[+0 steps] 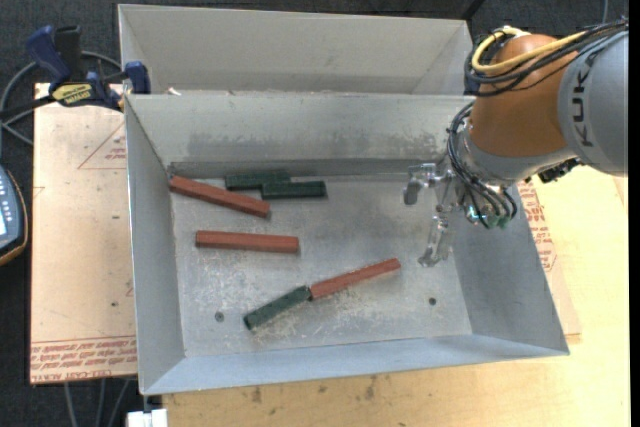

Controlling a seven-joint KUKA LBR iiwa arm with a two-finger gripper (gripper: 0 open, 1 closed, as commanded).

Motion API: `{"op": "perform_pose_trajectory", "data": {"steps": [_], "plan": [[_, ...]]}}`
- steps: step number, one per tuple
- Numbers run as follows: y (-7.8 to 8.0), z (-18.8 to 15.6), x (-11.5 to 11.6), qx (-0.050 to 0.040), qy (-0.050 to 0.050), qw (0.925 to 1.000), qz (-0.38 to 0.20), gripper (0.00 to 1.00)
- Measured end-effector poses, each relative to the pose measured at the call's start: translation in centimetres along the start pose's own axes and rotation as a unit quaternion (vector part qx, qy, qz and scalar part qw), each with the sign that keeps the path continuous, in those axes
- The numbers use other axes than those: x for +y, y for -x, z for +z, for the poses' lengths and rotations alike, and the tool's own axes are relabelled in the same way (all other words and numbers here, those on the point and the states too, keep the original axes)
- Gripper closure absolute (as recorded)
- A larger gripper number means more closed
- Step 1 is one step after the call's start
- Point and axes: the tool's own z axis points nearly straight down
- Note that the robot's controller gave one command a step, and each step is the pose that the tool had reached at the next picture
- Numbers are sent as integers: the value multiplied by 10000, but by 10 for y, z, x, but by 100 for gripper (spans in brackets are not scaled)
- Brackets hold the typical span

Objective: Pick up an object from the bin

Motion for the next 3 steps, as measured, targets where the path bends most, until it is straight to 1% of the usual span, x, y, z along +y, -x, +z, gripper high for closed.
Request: {"op": "perform_pose_trajectory", "data": {"steps": [1, 2, 3], "plan": [[5, 74, 45, -12, 3, 9996, -289, 0], [-56, 65, 134, -28, 10, 9942, -1079, 0], [-97, 68, 235, -131, 3, 9807, -1952, 0]]}}
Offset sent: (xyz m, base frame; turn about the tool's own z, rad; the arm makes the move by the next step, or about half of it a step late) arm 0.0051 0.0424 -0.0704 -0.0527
